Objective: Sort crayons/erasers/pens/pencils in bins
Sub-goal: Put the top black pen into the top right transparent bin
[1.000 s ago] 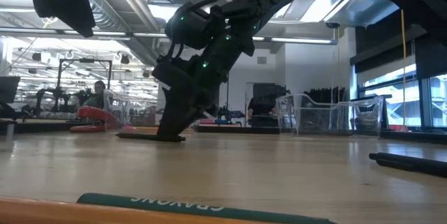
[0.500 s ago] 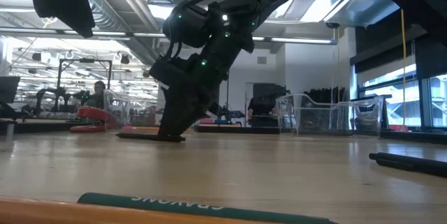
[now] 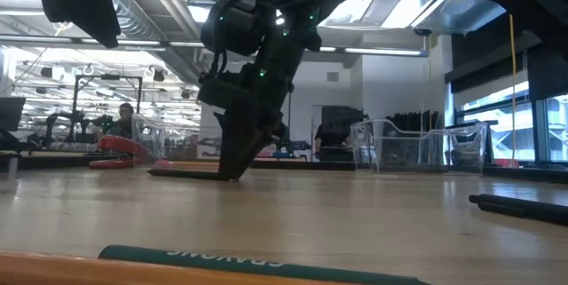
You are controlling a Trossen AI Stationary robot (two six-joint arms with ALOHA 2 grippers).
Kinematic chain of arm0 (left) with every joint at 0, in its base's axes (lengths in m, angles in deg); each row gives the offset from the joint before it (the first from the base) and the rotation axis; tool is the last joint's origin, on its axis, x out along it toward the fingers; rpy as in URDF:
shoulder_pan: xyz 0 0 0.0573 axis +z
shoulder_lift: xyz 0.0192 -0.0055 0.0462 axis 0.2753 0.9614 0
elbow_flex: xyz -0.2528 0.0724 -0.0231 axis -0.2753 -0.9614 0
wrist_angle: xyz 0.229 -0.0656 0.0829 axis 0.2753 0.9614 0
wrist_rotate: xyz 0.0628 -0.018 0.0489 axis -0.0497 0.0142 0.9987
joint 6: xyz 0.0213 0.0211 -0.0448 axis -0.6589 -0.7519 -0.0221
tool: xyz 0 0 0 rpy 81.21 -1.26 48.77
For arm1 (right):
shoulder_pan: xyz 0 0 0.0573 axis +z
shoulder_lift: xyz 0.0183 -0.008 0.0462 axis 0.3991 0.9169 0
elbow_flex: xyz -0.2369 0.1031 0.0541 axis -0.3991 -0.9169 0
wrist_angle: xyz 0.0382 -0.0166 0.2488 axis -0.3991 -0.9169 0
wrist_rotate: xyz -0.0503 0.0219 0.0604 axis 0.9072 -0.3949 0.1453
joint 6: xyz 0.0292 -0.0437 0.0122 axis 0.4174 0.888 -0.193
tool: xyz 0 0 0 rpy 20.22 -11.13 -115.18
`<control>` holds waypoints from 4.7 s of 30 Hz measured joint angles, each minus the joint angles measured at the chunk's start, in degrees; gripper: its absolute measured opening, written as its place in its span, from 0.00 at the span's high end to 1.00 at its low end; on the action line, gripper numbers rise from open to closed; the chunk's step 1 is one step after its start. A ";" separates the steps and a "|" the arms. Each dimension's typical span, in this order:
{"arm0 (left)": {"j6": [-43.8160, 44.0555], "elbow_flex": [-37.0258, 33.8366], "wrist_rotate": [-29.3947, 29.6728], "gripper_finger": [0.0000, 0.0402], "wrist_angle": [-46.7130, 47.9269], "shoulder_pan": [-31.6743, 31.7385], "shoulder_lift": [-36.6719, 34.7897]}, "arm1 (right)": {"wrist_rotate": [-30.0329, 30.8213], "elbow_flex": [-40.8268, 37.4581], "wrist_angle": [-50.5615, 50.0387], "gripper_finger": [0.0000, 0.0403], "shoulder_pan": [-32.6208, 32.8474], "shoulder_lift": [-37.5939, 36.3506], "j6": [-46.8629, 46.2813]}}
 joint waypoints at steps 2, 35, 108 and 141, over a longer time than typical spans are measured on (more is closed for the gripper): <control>0.00 0.00 0.00 0.73 0.00 -0.02 0.01 | 0.07 0.00 0.25 0.57 0.00 0.00 -0.13; 0.07 0.00 -0.02 0.73 -0.44 0.00 0.02 | 2.82 0.33 1.42 0.91 0.24 1.79 6.45; 0.02 0.00 -0.02 0.73 -0.46 -0.02 0.02 | -2.40 10.34 -11.64 0.56 -5.25 2.99 12.02; 0.11 -0.02 -0.04 0.73 -0.52 -0.02 0.00 | -2.16 10.45 -10.89 0.88 -5.46 5.92 15.06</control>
